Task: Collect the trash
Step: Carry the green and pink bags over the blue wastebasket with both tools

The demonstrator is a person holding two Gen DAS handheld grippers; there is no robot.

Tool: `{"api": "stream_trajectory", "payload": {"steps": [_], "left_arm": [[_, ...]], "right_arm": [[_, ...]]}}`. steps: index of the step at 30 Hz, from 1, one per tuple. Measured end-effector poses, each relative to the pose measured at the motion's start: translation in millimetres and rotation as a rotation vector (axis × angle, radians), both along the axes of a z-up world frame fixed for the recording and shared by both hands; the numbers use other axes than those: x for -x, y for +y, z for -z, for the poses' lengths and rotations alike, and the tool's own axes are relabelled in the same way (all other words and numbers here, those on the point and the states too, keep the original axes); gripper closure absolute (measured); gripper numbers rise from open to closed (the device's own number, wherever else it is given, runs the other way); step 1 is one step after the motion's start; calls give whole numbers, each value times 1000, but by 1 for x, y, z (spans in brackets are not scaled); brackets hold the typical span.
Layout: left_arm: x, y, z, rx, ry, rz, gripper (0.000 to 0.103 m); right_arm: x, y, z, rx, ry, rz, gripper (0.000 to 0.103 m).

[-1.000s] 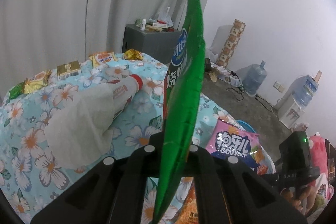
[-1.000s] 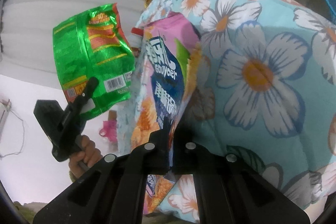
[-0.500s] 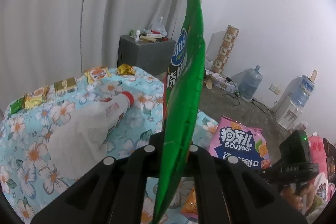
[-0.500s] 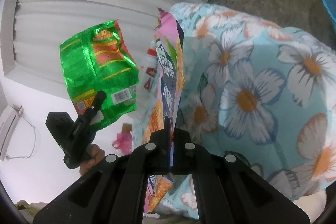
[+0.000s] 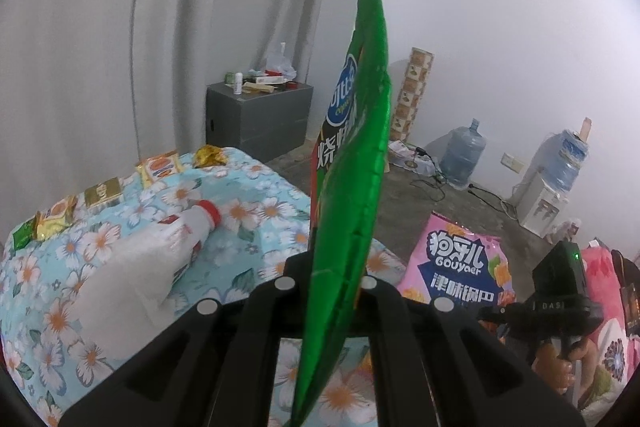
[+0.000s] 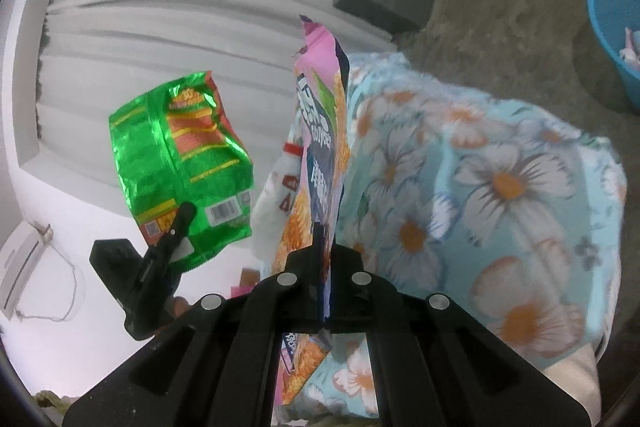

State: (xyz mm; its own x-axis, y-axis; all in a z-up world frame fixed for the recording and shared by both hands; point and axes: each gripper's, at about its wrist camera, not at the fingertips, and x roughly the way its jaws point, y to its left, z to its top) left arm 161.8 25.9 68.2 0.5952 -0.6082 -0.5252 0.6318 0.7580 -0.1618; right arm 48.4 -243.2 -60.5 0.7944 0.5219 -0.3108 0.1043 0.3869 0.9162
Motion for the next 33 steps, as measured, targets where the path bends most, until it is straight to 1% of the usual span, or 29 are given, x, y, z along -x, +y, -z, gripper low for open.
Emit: {"api": "stream_trajectory", "payload": {"steps": [10, 16, 20, 23, 25, 27, 28, 30, 33], "left_arm": [[4, -45, -1, -17, 13, 83, 101], [5, -92, 7, -44, 30, 169, 101], [4, -132, 13, -65, 58, 244, 101], [2, -170, 16, -85, 80, 304, 101], [-2, -203, 23, -121, 101, 335, 101], [-3, -232, 29, -136, 123, 381, 101], [-4, -253, 34, -152, 128, 403, 101], [-2, -283, 42, -186, 122, 439, 101], [0, -341, 60, -264, 109, 516, 101]], "right_arm": [[24, -14, 23, -44, -16, 79, 103], [45, -28, 40, -66, -3, 135, 103], [59, -47, 50, -75, 44, 187, 103], [70, -71, 55, -45, 78, 253, 103], [79, -89, 61, -45, 96, 314, 103], [89, -110, 69, -54, 100, 388, 103], [93, -119, 74, -52, 106, 419, 103], [100, -138, 86, -40, 135, 483, 103], [101, -157, 111, -42, 194, 544, 103]]}}
